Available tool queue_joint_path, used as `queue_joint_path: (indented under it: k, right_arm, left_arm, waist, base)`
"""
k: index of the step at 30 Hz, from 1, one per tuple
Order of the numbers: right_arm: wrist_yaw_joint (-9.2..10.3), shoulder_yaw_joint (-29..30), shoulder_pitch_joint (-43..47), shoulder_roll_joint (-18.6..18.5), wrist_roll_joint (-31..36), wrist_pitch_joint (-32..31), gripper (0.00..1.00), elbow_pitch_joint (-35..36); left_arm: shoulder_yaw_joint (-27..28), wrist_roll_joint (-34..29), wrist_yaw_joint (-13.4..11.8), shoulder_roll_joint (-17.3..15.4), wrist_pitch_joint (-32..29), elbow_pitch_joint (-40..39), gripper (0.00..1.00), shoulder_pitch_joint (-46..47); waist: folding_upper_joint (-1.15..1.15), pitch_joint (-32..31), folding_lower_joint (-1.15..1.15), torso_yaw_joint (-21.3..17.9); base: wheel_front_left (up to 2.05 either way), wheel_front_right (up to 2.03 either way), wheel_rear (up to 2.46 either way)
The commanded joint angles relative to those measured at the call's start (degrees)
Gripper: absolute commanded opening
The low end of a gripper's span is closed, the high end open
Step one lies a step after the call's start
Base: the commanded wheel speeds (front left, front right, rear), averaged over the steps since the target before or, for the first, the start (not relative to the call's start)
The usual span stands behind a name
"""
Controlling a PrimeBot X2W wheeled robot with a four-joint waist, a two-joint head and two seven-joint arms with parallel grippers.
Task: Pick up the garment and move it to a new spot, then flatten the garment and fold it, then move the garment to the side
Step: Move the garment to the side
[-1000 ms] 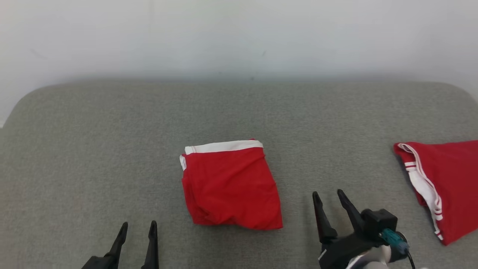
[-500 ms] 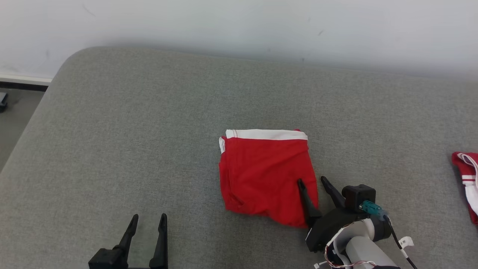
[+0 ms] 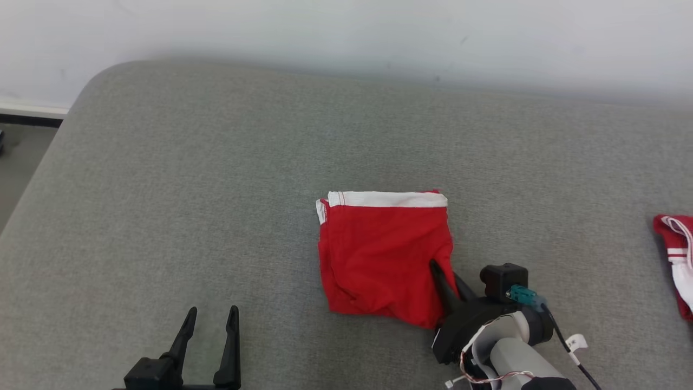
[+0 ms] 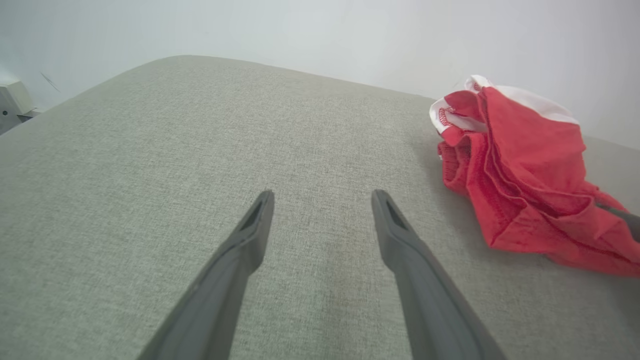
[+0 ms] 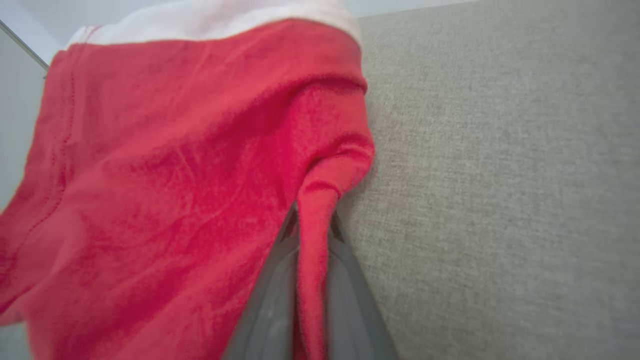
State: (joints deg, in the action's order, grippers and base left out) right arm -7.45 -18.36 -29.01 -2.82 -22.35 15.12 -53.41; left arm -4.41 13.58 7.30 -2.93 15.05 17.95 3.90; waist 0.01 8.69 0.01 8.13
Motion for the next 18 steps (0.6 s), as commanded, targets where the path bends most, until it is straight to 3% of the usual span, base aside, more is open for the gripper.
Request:
queue_joint_path:
  k: [1,8,18]
  right_arm:
    - [-0.01,0.9,0.3,-0.2,0.3,0.0,0.0,0.5]
    - [-0.01,4.0,3.0,-0.1,1.2,0.0,0.0,2.4]
    - [-0.01,6.5,6.7,-0.1,2.9,0.0,0.0,3.9]
  left_arm:
    - [0.2,-0.2,-0.2,0.1,0.2,-0.2,1.0,0.6]
    - [0.0,-0.9,-0.1,0.1,0.2,-0.3,1.0,-0.5]
    - [0.3,-1.5,0.1,0.0,0.2,-0.8,1.0,-1.0]
  waist:
    - [-0.01,-0.7,-0.01,-1.3]
    - [-0.01,-2.5,-0.01,-5.6]
    - [-0.01,-3.8,-0.01,-18.8]
  base:
    - [0.0,0.0,0.0]
    - [0.0,0.0,0.0]
    - [0.0,0.0,0.0]
